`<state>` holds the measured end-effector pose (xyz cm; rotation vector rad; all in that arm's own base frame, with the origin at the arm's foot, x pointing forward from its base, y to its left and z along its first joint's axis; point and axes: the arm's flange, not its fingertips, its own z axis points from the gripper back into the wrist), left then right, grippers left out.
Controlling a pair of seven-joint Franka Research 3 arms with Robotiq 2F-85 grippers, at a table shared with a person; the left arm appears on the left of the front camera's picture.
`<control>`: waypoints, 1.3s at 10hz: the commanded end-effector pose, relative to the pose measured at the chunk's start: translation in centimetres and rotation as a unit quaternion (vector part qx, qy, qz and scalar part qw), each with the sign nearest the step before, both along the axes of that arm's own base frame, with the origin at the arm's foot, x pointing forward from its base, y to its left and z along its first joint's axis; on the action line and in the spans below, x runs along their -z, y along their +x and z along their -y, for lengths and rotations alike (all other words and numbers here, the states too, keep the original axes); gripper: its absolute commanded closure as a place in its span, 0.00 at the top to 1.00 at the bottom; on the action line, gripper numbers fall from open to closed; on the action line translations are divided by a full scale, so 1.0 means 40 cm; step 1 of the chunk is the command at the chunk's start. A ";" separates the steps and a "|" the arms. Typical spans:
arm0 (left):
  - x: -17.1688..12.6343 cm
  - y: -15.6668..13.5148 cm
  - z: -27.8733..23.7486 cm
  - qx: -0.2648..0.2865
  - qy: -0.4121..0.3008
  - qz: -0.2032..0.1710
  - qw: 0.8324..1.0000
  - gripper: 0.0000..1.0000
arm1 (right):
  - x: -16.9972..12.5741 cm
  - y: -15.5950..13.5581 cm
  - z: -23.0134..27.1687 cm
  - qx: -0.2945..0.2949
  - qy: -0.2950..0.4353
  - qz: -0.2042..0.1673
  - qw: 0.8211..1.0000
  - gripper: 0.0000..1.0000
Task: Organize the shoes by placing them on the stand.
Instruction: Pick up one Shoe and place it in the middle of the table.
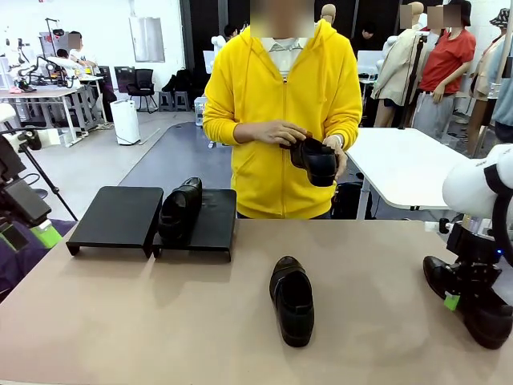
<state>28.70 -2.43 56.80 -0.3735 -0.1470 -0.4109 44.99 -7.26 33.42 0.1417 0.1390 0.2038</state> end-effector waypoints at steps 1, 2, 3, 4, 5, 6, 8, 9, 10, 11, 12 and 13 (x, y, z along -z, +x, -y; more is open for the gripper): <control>0.000 -0.003 -0.012 0.007 0.003 0.001 1.000 1.00 | -0.012 -0.002 0.012 -0.012 -0.003 0.013 1.000 0.00; 0.000 -0.003 -0.012 0.007 0.003 0.001 1.000 1.00 | -0.019 -0.001 0.016 -0.007 -0.004 0.018 1.000 0.00; 0.000 -0.003 -0.012 0.007 0.003 0.001 1.000 1.00 | -0.029 -0.002 0.018 -0.006 -0.004 0.022 1.000 0.00; 0.000 -0.003 -0.012 0.007 0.003 0.001 1.000 1.00 | -0.044 -0.006 0.021 -0.008 -0.003 0.028 1.000 0.00; 0.000 -0.003 -0.012 0.007 0.003 0.001 1.000 1.00 | -0.069 -0.015 0.025 -0.009 0.003 0.037 0.999 0.00; 0.000 -0.003 -0.012 0.007 0.003 0.001 1.000 1.00 | -0.127 -0.037 0.029 0.005 0.012 0.051 0.999 0.00; 0.000 -0.003 -0.012 0.007 0.003 0.001 1.000 1.00 | -0.298 -0.148 0.038 0.064 0.049 0.074 0.994 0.00; 0.000 -0.003 -0.012 0.007 0.003 0.001 1.000 1.00 | -0.376 -0.222 0.046 0.100 0.065 0.072 0.990 0.00; 0.000 -0.003 -0.012 0.007 0.003 0.001 1.000 1.00 | -0.453 -0.316 0.049 0.135 0.082 0.095 0.983 0.00; 0.000 -0.003 -0.012 0.007 0.003 0.001 1.000 1.00 | -0.489 -0.361 0.050 0.152 0.097 0.127 0.975 0.00; 0.000 -0.003 -0.012 0.007 0.003 0.001 1.000 1.00 | -0.504 -0.372 0.065 0.165 0.124 0.153 0.967 0.00; 0.000 -0.003 -0.012 0.007 0.003 0.001 1.000 1.00 | -0.455 -0.304 0.063 0.115 0.082 0.089 0.986 0.00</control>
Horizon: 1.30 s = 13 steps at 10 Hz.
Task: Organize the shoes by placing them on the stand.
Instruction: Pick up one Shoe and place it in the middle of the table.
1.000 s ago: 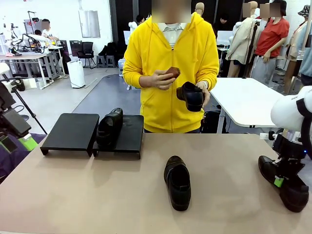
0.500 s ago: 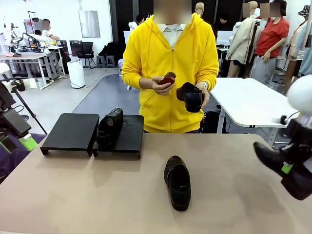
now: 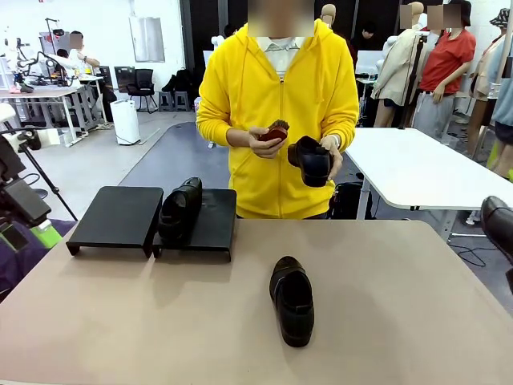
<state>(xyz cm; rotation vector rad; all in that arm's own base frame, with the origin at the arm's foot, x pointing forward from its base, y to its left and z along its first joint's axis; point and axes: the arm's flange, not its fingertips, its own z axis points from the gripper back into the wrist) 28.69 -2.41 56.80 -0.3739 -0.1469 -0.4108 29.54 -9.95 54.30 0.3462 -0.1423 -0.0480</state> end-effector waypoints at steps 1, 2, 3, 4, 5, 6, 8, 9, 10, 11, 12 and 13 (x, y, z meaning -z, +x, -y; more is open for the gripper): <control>0.000 -0.003 -0.012 0.007 0.003 0.001 1.000 1.00 | 0.067 0.082 -0.004 -0.026 -0.023 -0.031 0.999 0.00; 0.000 -0.003 -0.012 0.007 0.003 0.001 1.000 1.00 | 0.067 0.082 -0.004 -0.026 -0.023 -0.031 0.999 0.00; 0.000 -0.003 -0.012 0.007 0.003 0.001 1.000 1.00 | 0.067 0.082 -0.004 -0.026 -0.023 -0.031 0.999 0.00; 0.000 -0.003 -0.012 0.007 0.003 0.001 1.000 1.00 | 0.057 0.047 -0.009 -0.014 -0.009 -0.031 0.999 0.00; 0.000 -0.003 -0.012 0.007 0.003 0.001 1.000 1.00 | 0.034 0.053 -0.087 -0.018 -0.030 -0.012 0.999 0.00; 0.000 -0.003 -0.012 0.007 0.003 0.001 1.000 1.00 | 0.013 0.070 -0.181 -0.011 -0.049 -0.007 0.999 0.00; 0.000 -0.003 -0.012 0.007 0.003 0.001 1.000 1.00 | 0.005 0.113 -0.199 0.008 -0.090 -0.009 0.996 0.00; 0.000 -0.003 -0.012 0.007 0.003 0.001 1.000 1.00 | -0.004 0.123 -0.107 0.029 -0.119 0.000 0.992 0.00; 0.000 -0.003 -0.012 0.007 0.003 0.001 1.000 1.00 | -0.002 0.132 -0.022 0.040 -0.091 -0.020 0.995 0.00; 0.000 -0.003 -0.012 0.007 0.003 0.001 1.000 1.00 | 0.008 0.121 0.032 0.058 -0.106 -0.020 0.992 0.00; 0.000 -0.003 -0.012 0.007 0.003 0.001 1.000 1.00 | 0.014 0.113 0.074 0.102 -0.102 -0.022 0.989 0.00; 0.000 -0.003 -0.012 0.007 0.003 0.001 1.000 1.00 | 0.021 0.109 0.104 0.123 -0.085 -0.014 0.989 0.00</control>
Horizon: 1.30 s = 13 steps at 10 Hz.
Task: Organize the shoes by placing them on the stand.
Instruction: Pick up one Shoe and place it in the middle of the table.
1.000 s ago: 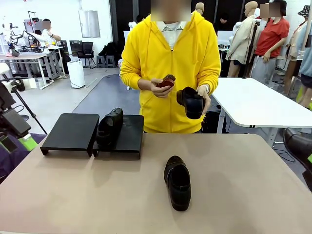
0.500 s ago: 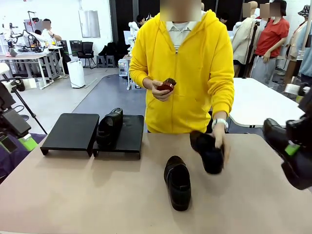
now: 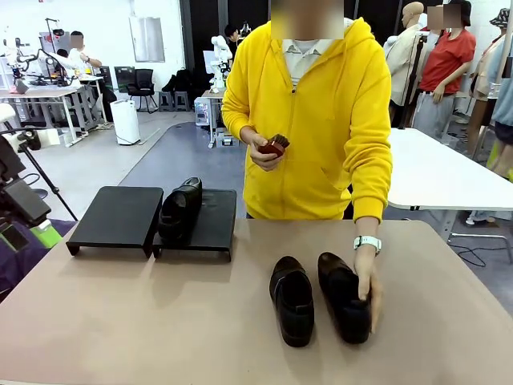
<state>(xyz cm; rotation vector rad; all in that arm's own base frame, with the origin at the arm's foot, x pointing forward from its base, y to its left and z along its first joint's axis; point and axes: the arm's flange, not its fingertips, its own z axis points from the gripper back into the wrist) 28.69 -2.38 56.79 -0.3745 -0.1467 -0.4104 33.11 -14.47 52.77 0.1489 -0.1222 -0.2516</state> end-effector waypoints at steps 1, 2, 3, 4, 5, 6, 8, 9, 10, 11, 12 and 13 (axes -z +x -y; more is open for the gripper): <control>0.000 -0.003 -0.011 0.008 0.003 0.001 1.000 1.00 | -0.007 0.024 -0.004 0.023 0.002 0.016 1.000 0.00; 0.000 -0.003 -0.011 0.008 0.003 0.001 1.000 1.00 | 0.000 0.036 -0.014 0.024 -0.004 0.009 1.000 0.00; 0.000 -0.003 -0.011 0.008 0.003 0.001 1.000 1.00 | 0.004 0.052 -0.026 0.022 -0.010 0.002 1.000 0.00; 0.000 -0.003 -0.011 0.008 0.003 0.001 1.000 1.00 | 0.006 0.060 -0.033 0.014 -0.007 -0.002 1.000 0.00; 0.000 -0.003 -0.011 0.008 0.003 0.001 1.000 1.00 | 0.008 0.063 -0.039 0.012 -0.008 -0.008 1.000 0.00; 0.000 -0.003 -0.011 0.008 0.003 0.001 1.000 1.00 | 0.005 0.061 -0.058 0.015 0.001 -0.010 1.000 0.00; 0.000 -0.003 -0.011 0.008 0.003 0.001 1.000 1.00 | -0.043 0.027 -0.218 0.018 0.016 -0.015 1.000 0.00; 0.000 -0.003 -0.011 0.008 0.003 0.001 1.000 1.00 | -0.085 -0.010 -0.318 -0.005 0.004 -0.003 1.000 0.00; 0.000 -0.003 -0.011 0.008 0.003 0.001 1.000 1.00 | -0.115 -0.041 -0.425 -0.038 -0.008 -0.001 0.999 0.00; 0.000 -0.003 -0.011 0.008 0.003 0.001 1.000 1.00 | -0.121 -0.059 -0.556 -0.072 -0.032 -0.013 0.997 0.00; 0.000 -0.003 -0.011 0.008 0.003 0.001 1.000 1.00 | -0.113 -0.062 -0.688 -0.075 -0.014 -0.013 0.997 0.00; 0.000 -0.003 -0.011 0.008 0.003 0.001 1.000 1.00 | -0.095 -0.064 -0.805 -0.085 -0.003 -0.007 0.996 0.00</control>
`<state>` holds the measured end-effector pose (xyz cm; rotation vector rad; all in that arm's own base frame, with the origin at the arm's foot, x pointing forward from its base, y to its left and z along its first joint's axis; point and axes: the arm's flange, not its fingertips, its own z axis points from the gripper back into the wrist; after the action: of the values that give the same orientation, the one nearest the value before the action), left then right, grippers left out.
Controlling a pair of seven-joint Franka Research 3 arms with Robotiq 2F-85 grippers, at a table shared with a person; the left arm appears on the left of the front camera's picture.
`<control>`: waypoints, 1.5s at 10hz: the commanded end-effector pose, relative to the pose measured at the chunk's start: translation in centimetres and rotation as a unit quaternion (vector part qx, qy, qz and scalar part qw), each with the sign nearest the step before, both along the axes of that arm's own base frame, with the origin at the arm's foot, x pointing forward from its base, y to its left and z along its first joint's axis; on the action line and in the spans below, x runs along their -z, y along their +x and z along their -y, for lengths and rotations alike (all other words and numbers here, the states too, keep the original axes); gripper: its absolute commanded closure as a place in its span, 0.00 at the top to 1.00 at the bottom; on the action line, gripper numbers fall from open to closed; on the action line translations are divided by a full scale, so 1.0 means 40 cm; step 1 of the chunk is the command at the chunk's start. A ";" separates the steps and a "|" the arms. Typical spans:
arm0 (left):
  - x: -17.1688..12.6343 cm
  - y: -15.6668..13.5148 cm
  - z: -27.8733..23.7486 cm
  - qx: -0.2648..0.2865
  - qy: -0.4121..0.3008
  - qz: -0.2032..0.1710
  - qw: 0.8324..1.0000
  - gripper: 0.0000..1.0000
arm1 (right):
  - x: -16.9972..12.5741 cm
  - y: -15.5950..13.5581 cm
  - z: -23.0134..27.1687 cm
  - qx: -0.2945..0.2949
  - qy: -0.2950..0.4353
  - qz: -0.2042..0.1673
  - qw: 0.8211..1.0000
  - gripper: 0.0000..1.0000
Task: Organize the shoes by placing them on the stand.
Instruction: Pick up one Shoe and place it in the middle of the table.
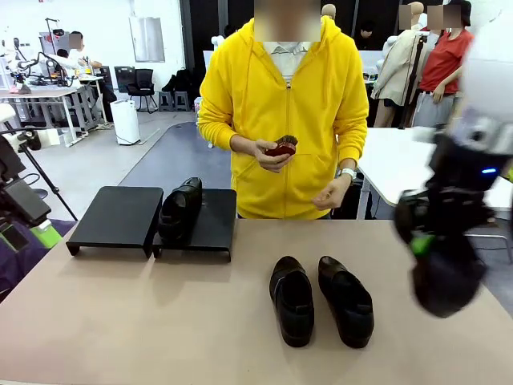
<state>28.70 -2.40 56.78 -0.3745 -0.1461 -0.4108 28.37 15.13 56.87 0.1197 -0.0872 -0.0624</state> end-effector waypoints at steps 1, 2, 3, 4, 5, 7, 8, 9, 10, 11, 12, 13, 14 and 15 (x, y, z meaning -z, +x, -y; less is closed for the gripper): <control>-0.001 -0.003 -0.011 0.007 0.003 0.001 1.000 1.00 | 0.040 0.052 -0.205 -0.023 0.020 0.018 0.999 0.00; -0.001 -0.003 -0.011 0.007 0.003 0.001 1.000 1.00 | 0.087 0.053 -0.339 -0.018 0.030 0.016 0.999 0.00; -0.001 -0.003 -0.011 0.007 0.003 0.001 1.000 1.00 | 0.144 0.050 -0.452 -0.033 0.033 -0.013 0.999 0.00; -0.001 -0.003 -0.011 0.007 0.003 0.001 1.000 1.00 | 0.188 0.052 -0.551 -0.071 0.005 -0.008 0.997 0.00; -0.001 -0.003 -0.011 0.007 0.003 0.001 1.000 1.00 | 0.210 0.062 -0.623 -0.103 -0.009 -0.005 0.995 0.00; -0.001 -0.003 -0.011 0.007 0.003 0.001 1.000 1.00 | 0.243 0.107 -0.685 -0.130 0.006 -0.035 0.991 0.00; -0.001 -0.003 -0.011 0.007 0.003 0.001 1.000 1.00 | 0.246 0.127 -0.624 -0.140 0.024 -0.042 0.989 0.00; -0.001 -0.003 -0.011 0.007 0.003 0.001 1.000 1.00 | 0.279 0.054 -0.660 -0.135 0.005 -0.031 0.990 0.00; -0.001 -0.003 -0.011 0.007 0.003 0.001 1.000 1.00 | 0.279 0.054 -0.660 -0.135 0.005 -0.031 0.990 0.00; -0.001 -0.003 -0.011 0.007 0.003 0.001 1.000 1.00 | 0.279 0.054 -0.660 -0.135 0.005 -0.031 0.990 0.00; -0.001 -0.003 -0.011 0.007 0.003 0.001 1.000 1.00 | 0.293 0.099 -0.657 -0.139 0.011 -0.045 0.989 0.00; -0.001 -0.003 -0.011 0.007 0.003 0.001 1.000 1.00 | 0.313 0.084 -0.740 -0.112 -0.048 -0.038 0.992 0.00; -0.001 -0.003 -0.011 0.007 0.003 0.001 1.000 1.00 | 0.329 0.095 -0.777 -0.111 -0.054 -0.045 0.991 0.00; -0.001 -0.003 -0.011 0.007 0.003 0.001 1.000 1.00 | 0.347 0.112 -0.788 -0.097 -0.051 -0.044 0.993 0.00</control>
<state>28.69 -2.37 56.78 -0.3751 -0.1465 -0.4105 31.64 44.18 42.67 0.0517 0.0149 0.1797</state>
